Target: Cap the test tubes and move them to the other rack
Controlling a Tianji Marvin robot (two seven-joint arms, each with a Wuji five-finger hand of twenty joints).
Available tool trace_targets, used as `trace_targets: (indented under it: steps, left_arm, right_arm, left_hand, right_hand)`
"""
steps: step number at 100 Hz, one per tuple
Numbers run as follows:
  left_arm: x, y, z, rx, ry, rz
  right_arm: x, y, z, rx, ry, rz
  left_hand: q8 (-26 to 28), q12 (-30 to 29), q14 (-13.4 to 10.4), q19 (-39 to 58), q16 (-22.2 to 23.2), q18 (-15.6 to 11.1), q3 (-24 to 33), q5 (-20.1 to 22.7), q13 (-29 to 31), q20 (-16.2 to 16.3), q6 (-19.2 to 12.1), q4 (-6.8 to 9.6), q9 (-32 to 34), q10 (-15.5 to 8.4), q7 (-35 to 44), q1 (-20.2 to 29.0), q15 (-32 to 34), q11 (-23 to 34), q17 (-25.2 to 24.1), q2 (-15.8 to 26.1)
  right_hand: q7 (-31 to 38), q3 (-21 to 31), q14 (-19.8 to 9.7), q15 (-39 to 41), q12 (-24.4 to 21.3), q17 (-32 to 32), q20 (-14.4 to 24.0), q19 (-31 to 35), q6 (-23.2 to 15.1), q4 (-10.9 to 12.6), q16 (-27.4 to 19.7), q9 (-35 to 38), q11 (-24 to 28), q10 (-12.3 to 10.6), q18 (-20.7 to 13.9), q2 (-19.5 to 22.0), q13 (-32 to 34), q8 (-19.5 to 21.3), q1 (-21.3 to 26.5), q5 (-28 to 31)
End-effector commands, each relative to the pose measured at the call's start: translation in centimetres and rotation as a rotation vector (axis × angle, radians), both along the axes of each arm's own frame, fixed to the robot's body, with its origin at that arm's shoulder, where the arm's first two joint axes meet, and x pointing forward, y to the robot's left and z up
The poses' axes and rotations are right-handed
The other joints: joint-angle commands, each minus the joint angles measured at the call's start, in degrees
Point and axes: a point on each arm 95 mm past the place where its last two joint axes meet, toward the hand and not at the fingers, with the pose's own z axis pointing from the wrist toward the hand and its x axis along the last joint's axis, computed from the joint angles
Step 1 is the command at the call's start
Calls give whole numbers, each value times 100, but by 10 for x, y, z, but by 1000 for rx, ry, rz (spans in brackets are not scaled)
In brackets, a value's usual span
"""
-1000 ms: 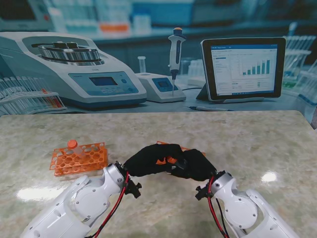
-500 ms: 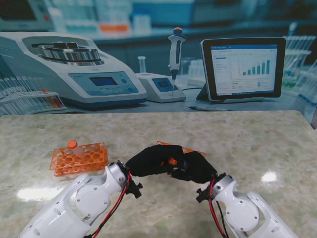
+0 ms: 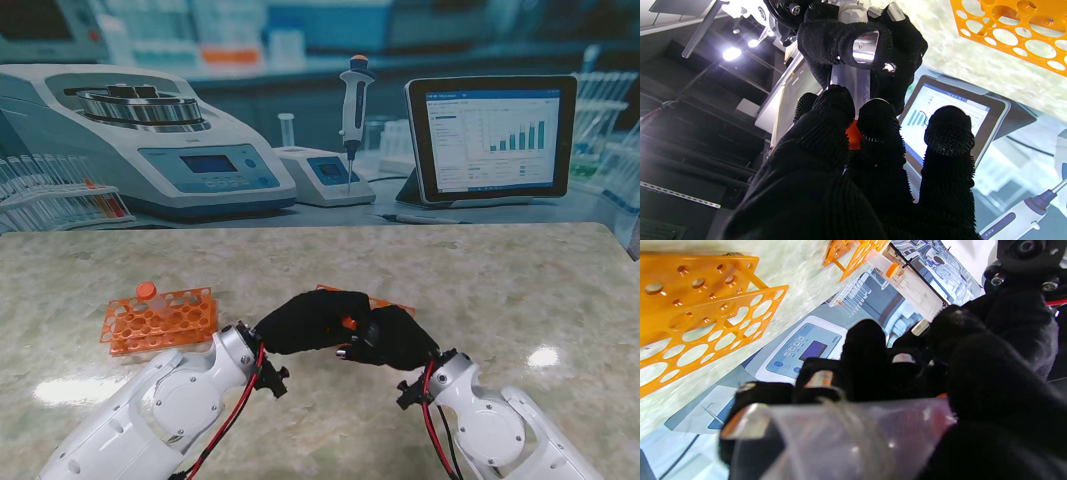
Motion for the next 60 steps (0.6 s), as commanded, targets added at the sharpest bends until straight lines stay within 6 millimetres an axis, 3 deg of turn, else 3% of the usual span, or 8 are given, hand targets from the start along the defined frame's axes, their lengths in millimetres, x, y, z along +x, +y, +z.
trace_targets:
  steps: [1, 28, 46, 60]
  left_arm:
    - [-1, -2, 3, -1, -5, -5]
    - [-4, -2, 15, -16, -40, -15]
    - [-5, 0, 22, -18, -62, -16]
    - [-6, 2, 26, -14, -75, -18]
  right_arm:
    - [-4, 12, 7, 24, -16, 27]
    - [-2, 12, 6, 24, -16, 10]
    - [-1, 12, 6, 26, -19, -1]
    - [0, 12, 5, 27, -20, -5]
  left_hand:
    - [157, 205, -180, -54, -96, 60, 1401, 258, 204, -125, 465, 323, 1311, -632, 620, 636, -88, 2981, 123, 1335]
    - [199, -87, -65, -326, -190, 138, 1456, 478, 389, -254, 372, 370, 1482, -634, 740, 636, -306, 2953, 335, 1270]
    - [176, -208, 4, -387, -207, 186, 1503, 583, 479, -282, 370, 384, 1560, -608, 740, 635, -404, 2942, 383, 1223]
    - [167, -264, 21, -405, -205, 195, 1516, 615, 519, -289, 359, 388, 1581, -601, 746, 636, -444, 2943, 414, 1210]
  right_hand:
    - [-159, -163, -424, 77, -110, 124, -121, 61, -608, -189, -22, -191, -131, 301, 86, 39, 352, -155, 87, -185]
    - [-980, -605, 5, -1069, -581, -131, -492, -964, -526, -297, -487, -565, -967, 507, 518, 61, 332, -936, 171, -617]
    - [-1241, -768, 283, -1995, -991, -375, -529, -1616, -481, -258, -703, -701, -1607, 662, 767, 109, 317, -2488, 451, -899]
    - [-1393, -738, 474, -2892, -1250, -778, -464, -1981, -326, -266, -898, -888, -2016, 742, 889, 142, 283, -3451, 449, -1050]
